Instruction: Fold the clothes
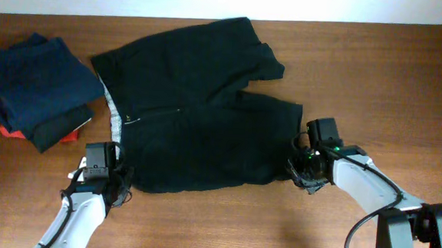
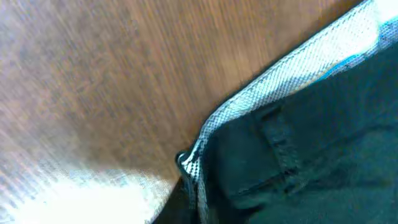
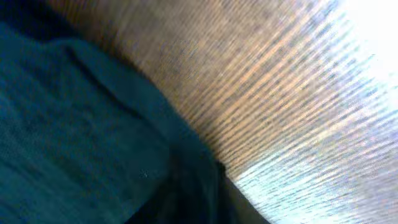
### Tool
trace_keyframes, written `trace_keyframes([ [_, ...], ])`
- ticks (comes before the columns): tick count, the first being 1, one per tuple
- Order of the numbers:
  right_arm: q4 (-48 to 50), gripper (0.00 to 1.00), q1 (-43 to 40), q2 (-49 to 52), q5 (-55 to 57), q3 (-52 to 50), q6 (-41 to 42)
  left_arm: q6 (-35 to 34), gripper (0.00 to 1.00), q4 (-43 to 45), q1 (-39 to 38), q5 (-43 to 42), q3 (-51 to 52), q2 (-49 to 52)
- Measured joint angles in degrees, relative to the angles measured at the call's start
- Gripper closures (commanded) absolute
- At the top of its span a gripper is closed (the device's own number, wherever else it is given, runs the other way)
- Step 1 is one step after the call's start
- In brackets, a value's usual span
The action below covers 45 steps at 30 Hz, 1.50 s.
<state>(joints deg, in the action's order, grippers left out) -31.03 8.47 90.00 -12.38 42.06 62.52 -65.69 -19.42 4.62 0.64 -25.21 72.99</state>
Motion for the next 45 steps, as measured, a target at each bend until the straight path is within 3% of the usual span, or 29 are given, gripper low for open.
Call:
trace_keyframes([
  [2, 0.26, 0.96, -0.59, 0.17, -0.02, 0.13, -2.19, 2.8, 0.99, 0.2, 0.0, -0.02, -0.02, -0.02],
  [4, -1.75, 0.96, -3.76, 0.07, -0.83, 0.46, -7.06, 11.41, 0.99, -0.68, 0.0, 0.0, -0.76, 0.15],
  [10, -20.68, 0.96, -17.62, -8.79, -4.24, 12.83, -25.2, 21.81, 0.99, -22.34, -1.25, -11.82, -15.19, -1.27],
  [14, -31.93, 0.96, -19.1, -16.04, -1.7, 19.56, -32.48, 27.23, 0.99, -39.52, -1.07, -19.74, -23.61, -11.89],
  [18, -37.55, 0.96, -19.17, -20.09, 0.94, 24.52, -37.07, 29.38, 0.99, -49.35, -0.92, -22.58, -24.2, -25.29],
  [21, -31.98, 0.96, -18.27, -20.2, -0.28, 27.56, -41.88, 28.81, 0.99, -47.71, -0.92, -23.8, -24.22, -28.11],
  [25, -17.27, 0.96, -11.74, -14.6, -0.33, 28.5, -46.82, 17.92, 0.99, -40.94, -0.92, -18.71, -24.44, -21.42],
  [31, 6.32, 0.95, -2.64, 0.39, 2.62, 28.65, -48.65, 5.51, 0.99, -25.51, -0.66, -7.52, -24.79, -2.47],
  [38, 26.6, 0.88, 0.92, 11.85, 3.08, 28.68, -49.46, 1.33, 0.96, -3.87, -0.44, -4.68, -24.68, 19.21],
  [40, 32.11, 0.79, 1.46, 14.08, 2.89, 28.65, -49.66, 1.18, 0.95, 1.38, -0.33, -3.98, -24.68, 20.37],
  [41, 35.21, 0.59, 1.73, 15.26, 2.86, 28.68, -49.77, 1.01, 0.93, 2.62, -0.33, -3.54, -24.68, 20.41],
  [42, 38.03, 0.4, 1.99, 16.61, 2.86, 28.79, -49.68, 0.94, 0.76, 3.85, -0.33, -2.97, -24.68, 20.41],
  [43, 39.76, 0.3, 2.16, 17.81, 2.78, 28.87, -49.66, 0.87, 0.65, 5.05, -0.31, -2.27, -24.68, 20.41],
  [44, 42.4, 0.18, 2.38, 19.34, 2.62, 28.94, -49.83, 0.74, 0.58, 6.64, -0.31, -1.64, -24.65, 20.41],
  [45, 44.0, 0.15, 2.58, 20.9, 2.34, 28.96, -49.86, 0.48, 0.55, 8.37, -0.26, -1.01, -24.68, 20.41],
])
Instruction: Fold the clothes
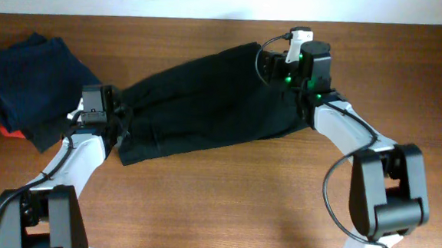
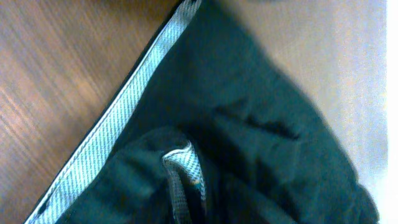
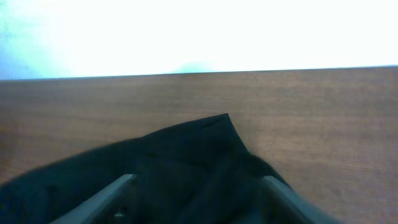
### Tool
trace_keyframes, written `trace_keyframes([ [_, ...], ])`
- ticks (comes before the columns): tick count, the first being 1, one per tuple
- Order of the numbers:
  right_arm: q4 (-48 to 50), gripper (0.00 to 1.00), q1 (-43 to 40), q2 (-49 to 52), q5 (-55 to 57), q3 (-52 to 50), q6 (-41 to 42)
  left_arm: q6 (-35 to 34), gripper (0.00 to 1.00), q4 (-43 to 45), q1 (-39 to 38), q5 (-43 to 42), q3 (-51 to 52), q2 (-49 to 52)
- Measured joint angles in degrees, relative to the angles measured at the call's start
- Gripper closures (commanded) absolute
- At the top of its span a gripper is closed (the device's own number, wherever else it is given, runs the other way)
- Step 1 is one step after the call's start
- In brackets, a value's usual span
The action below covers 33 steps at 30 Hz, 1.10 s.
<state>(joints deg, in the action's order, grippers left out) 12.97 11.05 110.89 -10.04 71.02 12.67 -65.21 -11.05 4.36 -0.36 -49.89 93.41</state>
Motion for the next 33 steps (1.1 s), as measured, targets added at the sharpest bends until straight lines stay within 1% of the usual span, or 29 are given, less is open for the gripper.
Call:
trace_keyframes([
  [1, -0.59, 0.15, 0.0, 0.61, 0.17, 0.02, -0.13, -0.2, 0.55, 1.14, 0.15, 0.52, 0.0, 0.0],
  [3, -7.19, 0.2, -0.57, 1.36, 1.99, 0.28, -0.02, -0.48, 0.55, 1.16, 1.79, 1.05, 0.0, 0.0],
  [4, -11.54, 0.26, -1.31, 1.36, 2.34, 0.57, 0.04, -0.42, 0.55, 0.98, 2.64, 0.79, 0.0, 0.02],
  [7, -25.99, 0.29, -5.97, 1.36, 3.17, 0.79, 0.02, 1.81, 0.54, -2.62, 3.96, -1.22, -0.04, 0.04],
  [9, -31.32, 0.28, -7.98, 1.49, 3.61, 0.79, -1.4, 3.5, 0.54, -5.9, 3.8, -1.9, -0.07, 0.04],
  [10, -32.37, 0.25, -7.93, 1.6, 3.54, 0.79, -2.05, 3.93, 0.54, -6.97, 3.8, -2.14, -0.07, 0.04],
  [11, -33.38, 0.25, -7.69, 1.9, 3.37, 0.76, -2.8, 4.22, 0.54, -8.22, 3.8, -2.34, -0.07, 0.04],
  [12, -33.94, 0.29, -7.58, 1.99, 3.32, 0.76, -3.43, 4.55, 0.54, -9.16, 3.8, -2.54, -0.07, 0.04],
  [15, -34.99, 0.63, -7.58, 2.01, 2.71, 0.79, -4.92, 6.32, 0.53, -11.87, 3.8, -2.84, -0.09, 0.04],
  [16, -35.95, 0.76, -7.58, 2.01, 2.51, 0.79, -5.35, 6.58, 0.53, -11.96, 3.8, -2.84, -0.09, 0.04],
  [17, -36.79, 0.95, -7.58, 2.01, 2.47, 0.79, -5.86, 6.95, 0.53, -11.96, 3.8, -2.84, -0.09, 0.04],
  [18, -37.05, 0.96, -7.58, 2.05, 2.45, 0.76, -6.27, 7.17, 0.54, -11.98, 3.8, -2.84, -0.09, 0.04],
  [19, -37.97, 0.96, -7.58, 2.27, 2.34, 0.76, -6.54, 7.17, 0.62, -11.98, 3.8, -2.89, -0.09, 0.04],
  [20, -39.58, 0.96, -7.58, 2.54, 2.51, 0.7, -6.49, 7.19, 0.75, -11.98, 3.8, -3.21, -0.09, 0.04],
  [21, -41.94, 0.96, -7.58, 2.62, 2.82, 0.63, -6.45, 7.74, 0.81, -12.04, 3.8, -3.63, -0.09, 0.04],
  [22, -44.46, 0.96, -7.58, 2.62, 3.32, 0.61, -6.16, 8.96, 0.94, -12.09, 3.8, -4.13, -0.09, 0.04],
  [23, -47.28, 0.96, -7.58, 2.58, 4.28, 1.03, -4.63, 10.45, 0.99, -12.48, 3.78, -4.79, -0.09, 0.04],
  [25, -56.59, 0.96, -7.67, 2.14, 7.45, 1.81, -0.13, 13.44, 0.99, -14.56, 3.76, -5.7, -0.15, 0.04],
  [26, -61.33, 0.96, -8.26, 1.92, 9.31, 1.84, 3.65, 17.2, 1.0, -15.08, 3.76, -6.75, -0.15, 0.04],
  [29, -69.05, 0.96, -9.55, 1.92, 11.78, 1.49, 9.4, 24.09, 1.0, -17.16, 3.74, -8.92, -0.15, 0.04],
  [33, -77.2, 0.96, -10.38, 1.99, 13.86, 0.04, 14.97, 30.21, 0.99, -18.69, 3.74, -10.6, -0.15, 0.04],
])
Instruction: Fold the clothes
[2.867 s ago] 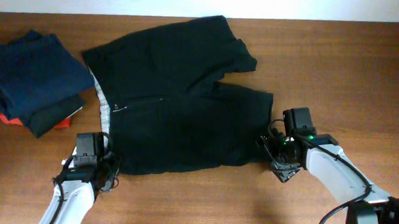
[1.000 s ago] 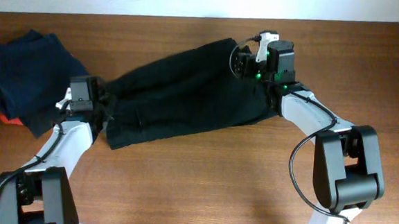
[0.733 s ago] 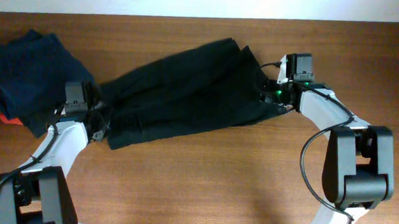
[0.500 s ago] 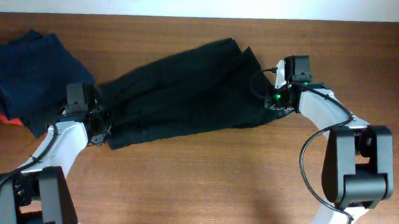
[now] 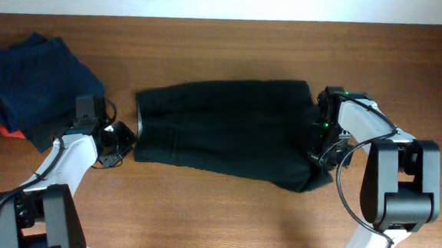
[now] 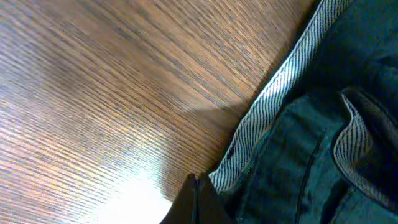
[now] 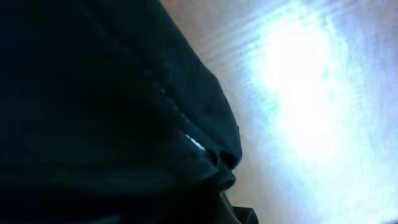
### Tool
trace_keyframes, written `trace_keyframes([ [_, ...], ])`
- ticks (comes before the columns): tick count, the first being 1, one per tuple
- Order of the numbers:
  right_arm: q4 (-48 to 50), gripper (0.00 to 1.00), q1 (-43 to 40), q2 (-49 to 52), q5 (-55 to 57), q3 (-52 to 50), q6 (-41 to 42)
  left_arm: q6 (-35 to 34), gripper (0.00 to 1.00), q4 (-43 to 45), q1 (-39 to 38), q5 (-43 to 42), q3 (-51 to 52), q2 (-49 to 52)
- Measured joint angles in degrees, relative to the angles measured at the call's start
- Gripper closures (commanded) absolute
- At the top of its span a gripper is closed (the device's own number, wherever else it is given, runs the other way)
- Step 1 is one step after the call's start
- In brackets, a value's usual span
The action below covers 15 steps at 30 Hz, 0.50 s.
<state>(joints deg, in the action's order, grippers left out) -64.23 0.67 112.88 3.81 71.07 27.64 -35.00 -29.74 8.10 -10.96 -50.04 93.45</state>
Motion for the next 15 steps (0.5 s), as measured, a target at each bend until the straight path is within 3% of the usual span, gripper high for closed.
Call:
trace_keyframes([
  [3, -2.51, 0.96, 0.0, -0.17, 0.35, -0.15, 2.29, 2.51, 0.99, 0.68, 0.0, -2.14, 0.0, 0.0],
  [4, -2.82, 0.96, 0.0, -0.79, 0.5, -0.24, 2.6, 3.5, 0.91, 1.77, 0.02, -3.67, -0.09, 0.0],
  [5, -3.1, 0.48, 0.0, -2.03, 0.55, -0.33, 2.93, 4.5, 0.79, 2.21, 0.0, -5.25, -0.61, 0.0],
  [6, -3.17, 0.01, 0.0, -3.32, 0.72, -0.44, 3.23, 5.84, 0.55, 2.49, -0.04, -6.51, -1.73, 0.0],
  [10, -1.36, 0.01, 0.0, -6.08, 1.16, -0.17, 2.16, 9.79, 0.5, 4.22, -0.26, -10.36, -7.61, 0.0],
  [15, -1.53, 0.01, -0.11, -6.08, 0.79, 13.49, -0.63, 11.45, 0.47, 5.57, -3.85, -10.91, -7.82, 0.0],
])
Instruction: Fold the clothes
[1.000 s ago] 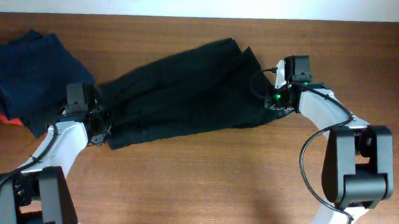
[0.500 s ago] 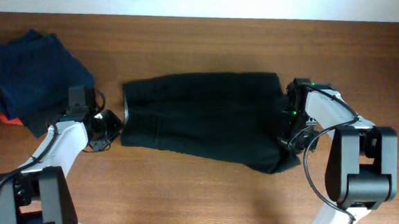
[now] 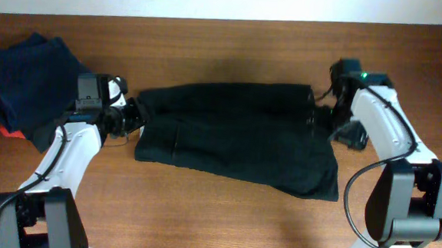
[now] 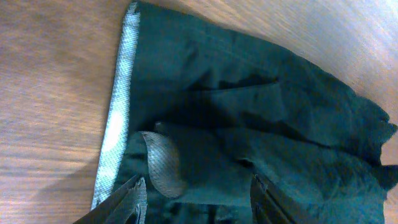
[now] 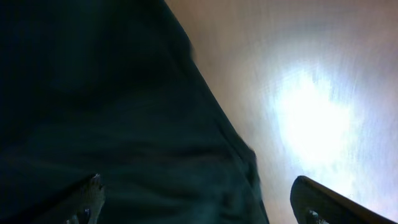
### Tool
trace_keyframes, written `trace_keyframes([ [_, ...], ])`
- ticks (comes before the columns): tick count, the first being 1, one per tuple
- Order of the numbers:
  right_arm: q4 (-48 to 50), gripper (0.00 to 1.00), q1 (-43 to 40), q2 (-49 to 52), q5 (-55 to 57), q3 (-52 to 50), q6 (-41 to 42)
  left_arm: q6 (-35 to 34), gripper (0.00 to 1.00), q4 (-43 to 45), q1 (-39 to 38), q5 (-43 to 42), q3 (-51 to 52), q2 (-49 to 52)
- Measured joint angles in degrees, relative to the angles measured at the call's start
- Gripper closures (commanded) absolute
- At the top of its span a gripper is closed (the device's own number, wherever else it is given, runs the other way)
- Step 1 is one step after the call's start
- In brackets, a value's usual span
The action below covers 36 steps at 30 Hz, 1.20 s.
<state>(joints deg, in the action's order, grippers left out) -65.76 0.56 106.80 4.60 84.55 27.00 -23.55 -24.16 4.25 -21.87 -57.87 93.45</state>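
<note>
The black shorts (image 3: 236, 133) lie folded in half lengthwise in the middle of the wooden table (image 3: 200, 215). Their grey-lined waistband (image 4: 121, 106) is at the left end and the leg hems at the right. My left gripper (image 3: 132, 114) hovers open over the waistband end; in the left wrist view (image 4: 199, 205) its fingers stand wide apart with only cloth below. My right gripper (image 3: 335, 125) is open above the right edge of the shorts; in the right wrist view (image 5: 199, 205) dark cloth fills the left and bare table the right.
A stack of folded dark blue clothes (image 3: 31, 78) sits at the far left with a red item (image 3: 9, 132) under it, close to my left arm. The table's back edge runs along the top of the overhead view.
Both grippers were low at the two ends of the folded shorts. Now both stand open and lifted off the cloth. The shorts' right end lies spread a little wider.
The shorts lay spread flat with my grippers at the near waistband corner and near leg hem. Then the near edge was held over the far edge, halving the shorts. Then the folded shorts lay mid-table with grippers at their ends. Now both grippers are open.
</note>
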Motion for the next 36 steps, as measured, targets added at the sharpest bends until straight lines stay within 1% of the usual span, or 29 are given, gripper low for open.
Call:
trace_keyframes([
  [1, 1.46, 0.01, 0.0, -0.09, -0.52, 2.12, -0.42, 0.09, 0.47, 0.26, -0.72, 0.24, 0.0, 0.0],
  [4, 5.73, 0.02, 0.0, -0.2, -3.19, 2.95, -1.77, 0.22, 0.47, 0.57, -1.25, 1.11, 0.0, 0.48],
  [6, 6.93, 0.08, 0.0, 0.0, -4.07, 2.95, -2.21, 0.22, 0.48, 1.44, -1.25, 1.36, 0.0, 2.56],
  [7, 8.07, 0.08, 0.0, 1.14, -4.52, 2.95, -2.71, 0.22, 0.48, 2.75, -1.25, 1.51, 0.0, 4.28],
  [10, 11.65, 0.13, -0.04, 3.67, -4.68, 2.99, -3.02, 0.24, 0.49, 5.42, -1.27, 1.46, 0.0, 4.72],
  [11, 12.41, 0.2, -0.04, 4.74, -4.68, 2.99, -3.06, 0.24, 0.49, 5.92, -1.42, 1.49, 0.0, 4.72],
  [13, 14.8, 0.26, -0.04, 7.08, -4.7, 2.97, -3.04, 0.24, 0.49, 6.99, -2.73, 1.49, 0.0, 4.76],
  [14, 16.28, 0.35, -0.04, 7.87, -4.66, 2.99, -3.13, 0.24, 0.49, 7.13, -3.32, 1.51, 0.0, 4.76],
  [15, 17.25, 0.54, -0.04, 8.52, -4.63, 2.99, -3.26, 0.24, 0.54, 7.54, -3.91, 1.55, 0.0, 4.83],
  [16, 18.4, 0.9, -0.04, 9.42, -4.61, 2.99, -3.13, 0.24, 0.56, 7.61, -4.22, 1.53, 0.0, 4.9],
  [17, 18.8, 0.96, -0.04, 10.14, -4.59, 2.99, -3.17, 0.42, 0.57, 7.67, -4.28, 1.55, 0.0, 5.07],
  [20, 18.25, 0.96, -0.07, 10.32, -4.57, 2.99, -3.15, 0.44, 0.62, 8.02, -4.28, 1.7, 0.0, 5.57],
  [21, 17.66, 0.96, -0.04, 10.32, -4.48, 2.99, -3.17, 0.44, 0.72, 8.41, -4.28, 1.73, 0.0, 5.57],
  [22, 16.33, 0.96, -0.04, 10.34, -4.46, 2.99, -3.17, 0.39, 0.99, 8.85, -4.28, 1.73, 0.0, 5.57],
  [27, 14.82, 0.96, -0.04, 9.77, -4.46, 2.99, -3.19, 0.17, 0.99, 10.05, -4.28, 1.73, 0.0, 5.57],
  [29, 13.44, 0.96, -0.04, 6.75, -4.24, 2.99, -3.21, 0.17, 0.99, 8.92, -4.0, 1.75, 0.0, 4.98],
  [31, 12.7, 0.96, -0.04, 1.33, -4.2, 4.37, -3.21, -0.42, 0.99, 7.54, -2.23, 1.7, 0.0, 1.6],
  [34, 14.93, 0.96, 0.15, -2.29, -4.83, 7.34, -3.19, -5.03, 0.99, 7.56, 0.31, 2.14, -0.02, -3.39],
  [36, 17.92, 0.96, 0.35, -2.25, -5.31, 7.58, -3.13, -7.37, 0.99, 8.35, 0.24, 3.61, -0.02, -3.69],
])
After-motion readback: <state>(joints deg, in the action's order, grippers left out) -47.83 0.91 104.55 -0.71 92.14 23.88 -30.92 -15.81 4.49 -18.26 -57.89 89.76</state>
